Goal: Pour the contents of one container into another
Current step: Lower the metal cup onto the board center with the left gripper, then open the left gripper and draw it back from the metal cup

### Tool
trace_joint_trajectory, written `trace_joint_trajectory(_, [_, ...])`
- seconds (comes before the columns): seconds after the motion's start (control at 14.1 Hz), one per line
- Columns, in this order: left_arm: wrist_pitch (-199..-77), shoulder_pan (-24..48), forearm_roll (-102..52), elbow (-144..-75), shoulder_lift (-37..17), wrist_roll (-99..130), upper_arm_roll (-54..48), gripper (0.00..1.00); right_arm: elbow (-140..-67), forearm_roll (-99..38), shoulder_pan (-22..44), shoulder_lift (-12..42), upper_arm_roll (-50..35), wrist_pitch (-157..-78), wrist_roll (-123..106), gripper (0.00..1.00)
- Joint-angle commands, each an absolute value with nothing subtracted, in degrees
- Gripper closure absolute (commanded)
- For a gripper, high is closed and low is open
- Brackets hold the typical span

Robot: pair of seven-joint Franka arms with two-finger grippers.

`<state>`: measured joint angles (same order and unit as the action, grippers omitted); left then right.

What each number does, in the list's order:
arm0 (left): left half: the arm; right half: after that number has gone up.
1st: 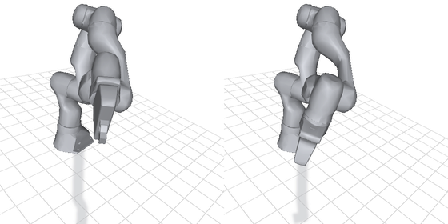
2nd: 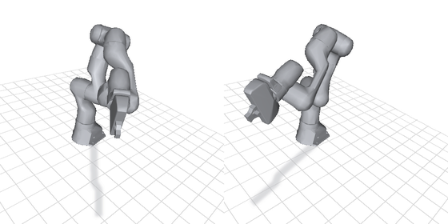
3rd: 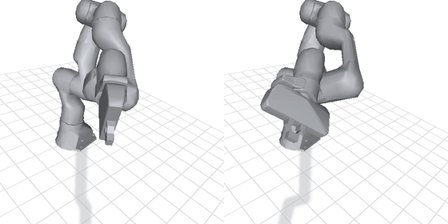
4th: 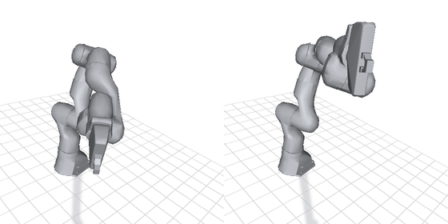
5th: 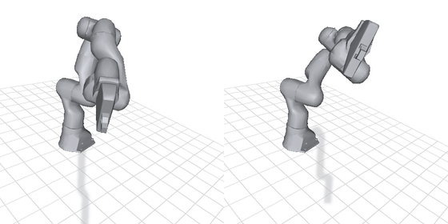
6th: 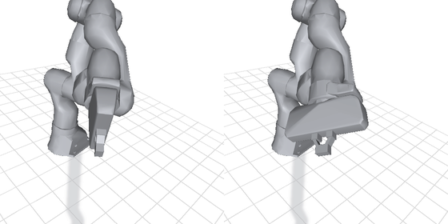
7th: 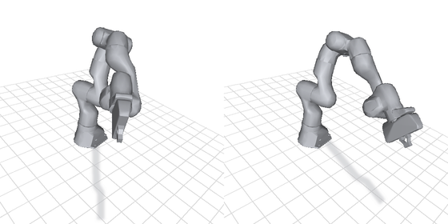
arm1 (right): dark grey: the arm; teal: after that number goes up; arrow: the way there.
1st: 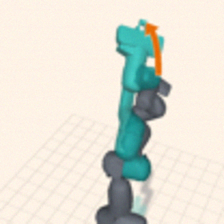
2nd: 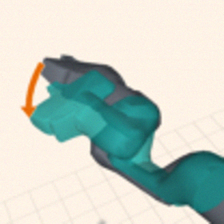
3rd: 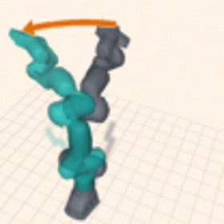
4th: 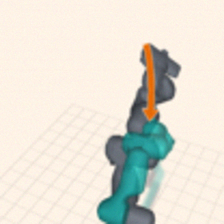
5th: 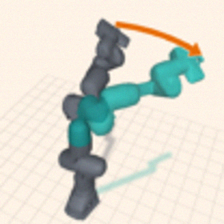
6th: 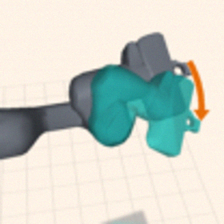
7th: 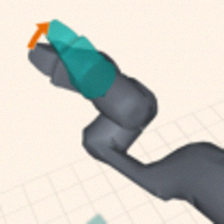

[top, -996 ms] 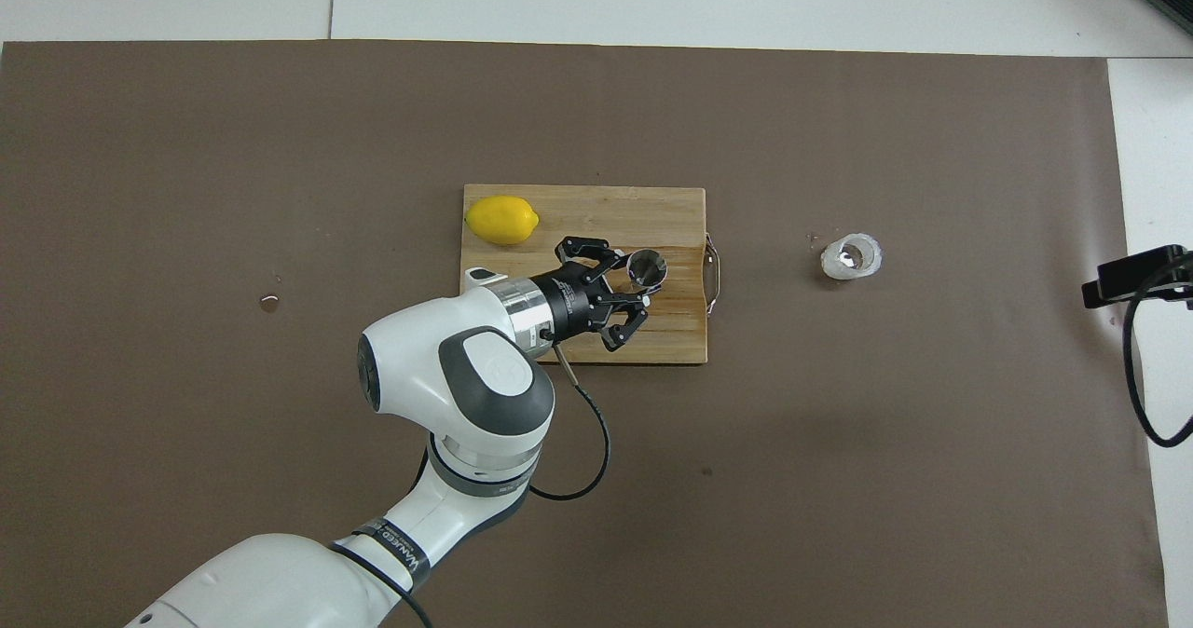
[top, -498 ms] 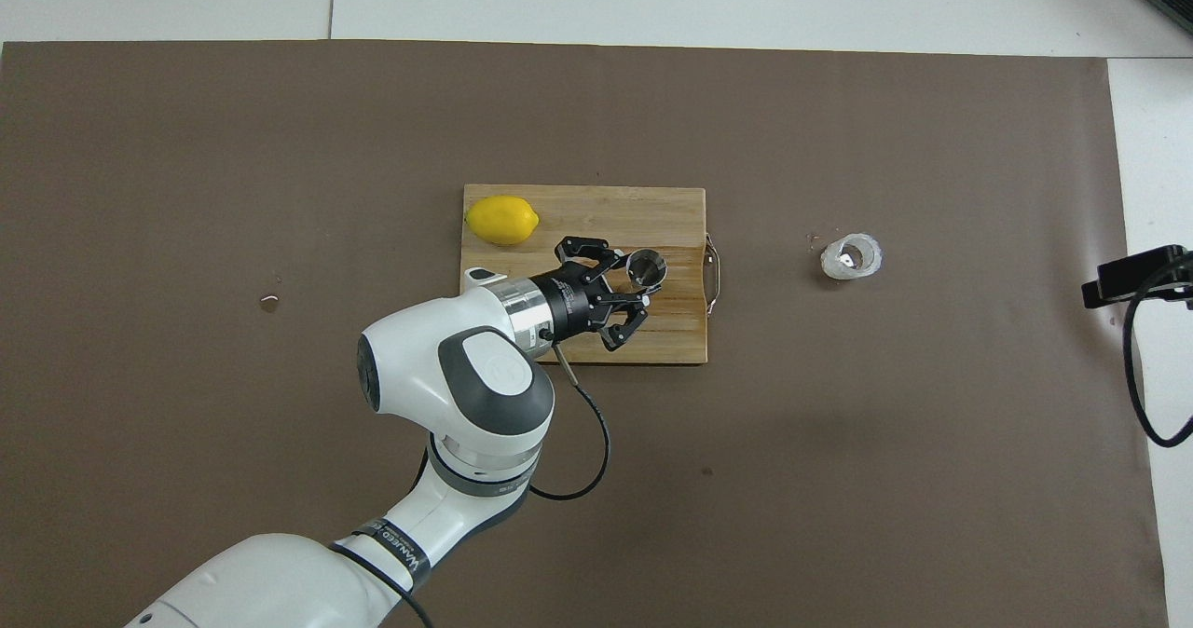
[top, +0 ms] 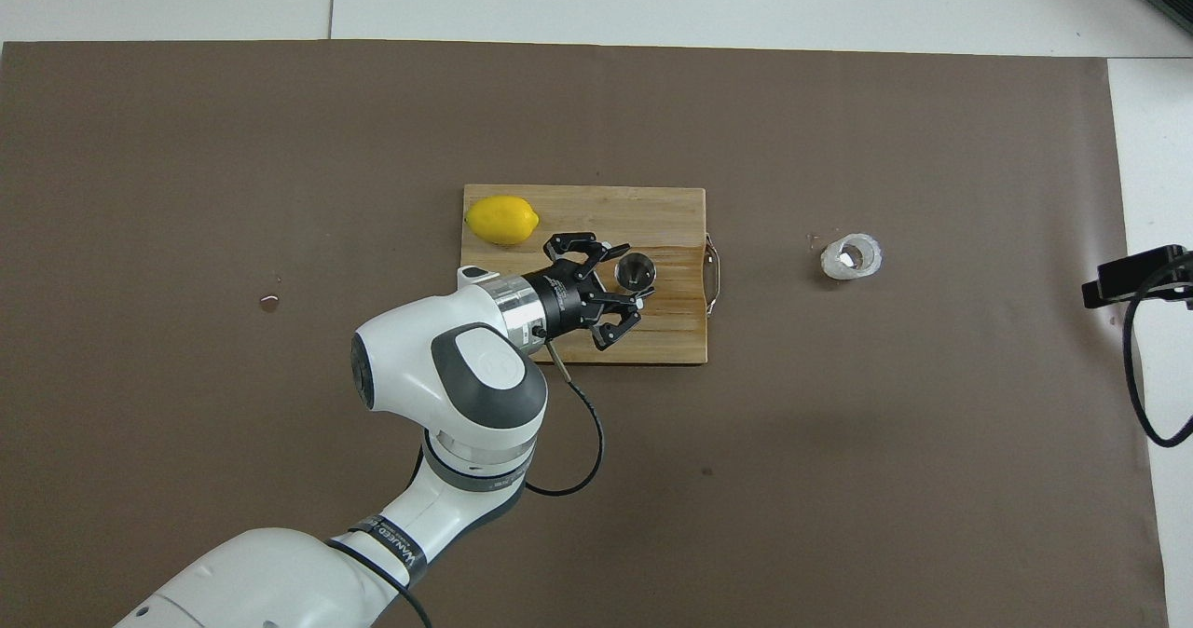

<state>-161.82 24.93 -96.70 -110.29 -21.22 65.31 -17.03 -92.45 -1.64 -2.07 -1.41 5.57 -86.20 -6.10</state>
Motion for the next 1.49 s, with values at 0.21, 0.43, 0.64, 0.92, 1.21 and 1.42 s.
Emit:
trace_joint_trajectory(0.21, [-161.9, 26.7, -97.6, -112.1, -18.3, 62.2, -17.1, 0.0, -94.0, -1.1, -2.3, -2.8, 5.1, -86.1, -5.3, 0.0])
trace_joint_trajectory(0.43, [-162.2, 28.2, -97.6, -114.1, -15.6, 62.7, -17.1, 0.0, -94.0, -1.1, -2.3, -2.8, 5.1, -86.1, -5.3, 0.0])
trace_joint_trajectory(0.64, [-162.2, 27.7, -97.6, -114.1, -12.8, 63.3, -17.1, 0.0, -94.0, -1.1, -2.3, -2.8, 5.1, -86.1, -5.3, 0.0])
trace_joint_trajectory(0.92, [-162.0, 27.6, -97.3, -114.1, -9.5, 63.3, -16.7, 0.0, -94.0, -1.1, -2.3, -2.8, 5.1, -86.1, -5.3, 0.0])
trace_joint_trajectory(1.21, [-159.8, 25.9, -92.6, -114.1, -8.5, 63.2, -16.4, 0.0, -94.0, -1.1, -2.3, -2.8, 5.1, -86.1, -5.3, 0.0])
trace_joint_trajectory(1.42, [-151.4, 21.5, -84.1, -113.7, -8.4, 63.3, -16.2, 0.0, -94.0, -1.1, -2.3, -2.8, 5.1, -86.0, -5.3, 0.0])
